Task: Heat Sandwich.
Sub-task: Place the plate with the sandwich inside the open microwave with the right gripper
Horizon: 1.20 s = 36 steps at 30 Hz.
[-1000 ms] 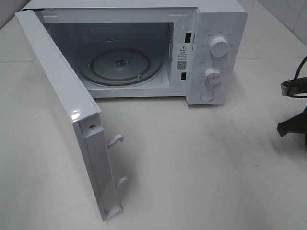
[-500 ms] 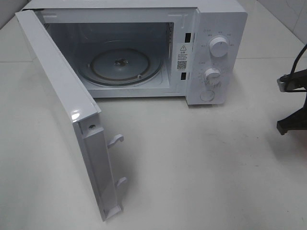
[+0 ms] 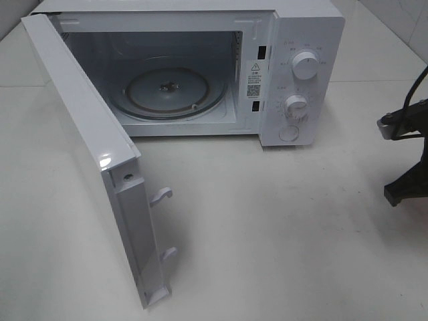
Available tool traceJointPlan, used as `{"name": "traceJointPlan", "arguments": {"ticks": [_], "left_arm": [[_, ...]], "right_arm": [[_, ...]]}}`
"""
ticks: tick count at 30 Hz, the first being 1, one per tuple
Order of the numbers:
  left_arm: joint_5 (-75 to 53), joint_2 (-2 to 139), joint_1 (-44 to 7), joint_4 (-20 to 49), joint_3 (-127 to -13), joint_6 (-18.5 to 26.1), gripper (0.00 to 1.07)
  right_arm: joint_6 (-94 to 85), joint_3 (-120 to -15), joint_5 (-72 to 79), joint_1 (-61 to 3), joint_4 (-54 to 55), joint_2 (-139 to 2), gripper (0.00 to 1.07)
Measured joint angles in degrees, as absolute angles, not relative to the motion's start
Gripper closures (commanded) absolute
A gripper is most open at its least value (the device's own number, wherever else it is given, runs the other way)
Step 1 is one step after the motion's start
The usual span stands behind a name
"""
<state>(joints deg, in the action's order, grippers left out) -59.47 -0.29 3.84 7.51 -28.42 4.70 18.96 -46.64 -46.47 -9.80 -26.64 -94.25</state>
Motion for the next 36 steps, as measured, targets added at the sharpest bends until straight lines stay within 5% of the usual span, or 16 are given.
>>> {"name": "traceJointPlan", "arguments": {"ticks": [36], "left_arm": [[-59.47, -0.29, 3.84, 7.51, -28.42, 4.70, 0.09]], "right_arm": [[25.38, -39.59, -58.04, -35.87, -26.47, -79.87, 1.07]]}}
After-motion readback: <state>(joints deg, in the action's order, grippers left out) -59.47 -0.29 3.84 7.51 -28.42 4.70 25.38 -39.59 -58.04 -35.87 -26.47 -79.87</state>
